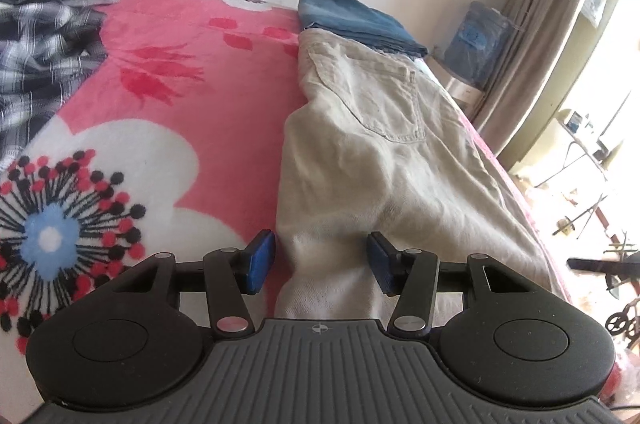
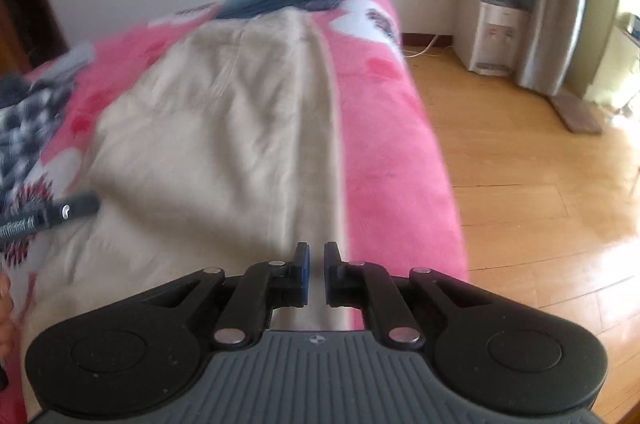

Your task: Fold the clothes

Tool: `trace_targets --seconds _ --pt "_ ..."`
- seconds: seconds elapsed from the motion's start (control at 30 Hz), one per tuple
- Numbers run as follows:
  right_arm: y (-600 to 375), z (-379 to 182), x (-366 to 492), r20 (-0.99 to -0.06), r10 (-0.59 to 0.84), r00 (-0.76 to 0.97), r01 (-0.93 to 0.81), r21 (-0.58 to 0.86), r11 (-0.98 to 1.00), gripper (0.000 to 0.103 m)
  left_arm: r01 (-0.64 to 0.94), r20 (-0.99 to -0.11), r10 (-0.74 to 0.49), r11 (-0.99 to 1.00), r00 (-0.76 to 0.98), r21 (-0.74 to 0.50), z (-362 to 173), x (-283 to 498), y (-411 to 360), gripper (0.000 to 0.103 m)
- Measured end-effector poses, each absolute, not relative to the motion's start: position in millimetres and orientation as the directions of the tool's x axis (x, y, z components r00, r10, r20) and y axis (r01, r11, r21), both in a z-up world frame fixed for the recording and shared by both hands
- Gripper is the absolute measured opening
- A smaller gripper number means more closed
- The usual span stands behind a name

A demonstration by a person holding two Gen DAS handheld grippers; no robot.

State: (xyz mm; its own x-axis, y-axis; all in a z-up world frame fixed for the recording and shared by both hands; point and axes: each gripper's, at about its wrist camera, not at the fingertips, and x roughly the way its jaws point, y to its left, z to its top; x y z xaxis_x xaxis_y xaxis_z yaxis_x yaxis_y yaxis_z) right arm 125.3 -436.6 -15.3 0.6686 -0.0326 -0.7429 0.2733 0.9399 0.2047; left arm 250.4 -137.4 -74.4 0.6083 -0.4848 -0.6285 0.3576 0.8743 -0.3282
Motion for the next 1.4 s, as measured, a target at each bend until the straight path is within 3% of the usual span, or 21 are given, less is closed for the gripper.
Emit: trace_targets --seconds 0.03,0.07,0.27,0.43,0.63,0.67,0.73,0.83,1.03,1.4 --pt "-445 -12 131 -0.728 -0.016 0.685 0.278 0.240 0.930 0.026 0.360 -0.628 -0.488 0.872 0.606 -0.331 -75 251 -137 0.051" --pt "-455 -7 139 -0.708 0.005 0.706 0.276 0.282 0.919 0.030 0.363 -0.627 -0.491 0.871 0.605 -0.331 -76 252 -138 0.052" --pt "-497 0 220 -0.605 0.121 0.787 0.227 0.467 0.855 0.032 0.354 -0.626 -0.490 0.872 0.606 -0.339 -79 252 -139 0.053" --pt "-513 -27 306 -0.615 0.165 0.771 0.270 0.550 0.790 0.034 0.351 -0.628 -0.485 0.874 0.609 -0.335 -79 250 -140 0.053" --pt "-507 -45 375 -0.693 0.145 0.707 0.297 0.477 0.827 0.041 0.345 -0.622 -0.492 0.871 0.610 -0.351 -81 249 -138 0.054" --pt "-503 -44 378 -0.689 0.133 0.712 0.289 0.461 0.839 0.040 0.344 -0.619 -0.494 0.869 0.611 -0.355 -82 248 -137 0.054" --pt "-497 -41 384 -0.683 0.125 0.720 0.258 0.430 0.865 0.024 0.344 -0.614 -0.497 0.868 0.614 -0.358 -83 248 -137 0.054" --pt "-486 -38 391 -0.696 0.093 0.712 0.228 0.354 0.907 0.012 0.344 -0.613 -0.497 0.868 0.614 -0.359 -82 248 -138 0.055" --pt "-484 -23 396 -0.641 0.026 0.767 0.198 0.274 0.941 0.010 0.335 -0.622 -0.514 0.857 0.590 -0.391 -78 256 -146 0.055" --pt "-497 -33 411 -0.657 -0.030 0.753 0.246 0.239 0.939 0.010 0.360 -0.639 -0.518 0.855 0.569 -0.373 -75 256 -164 0.055"
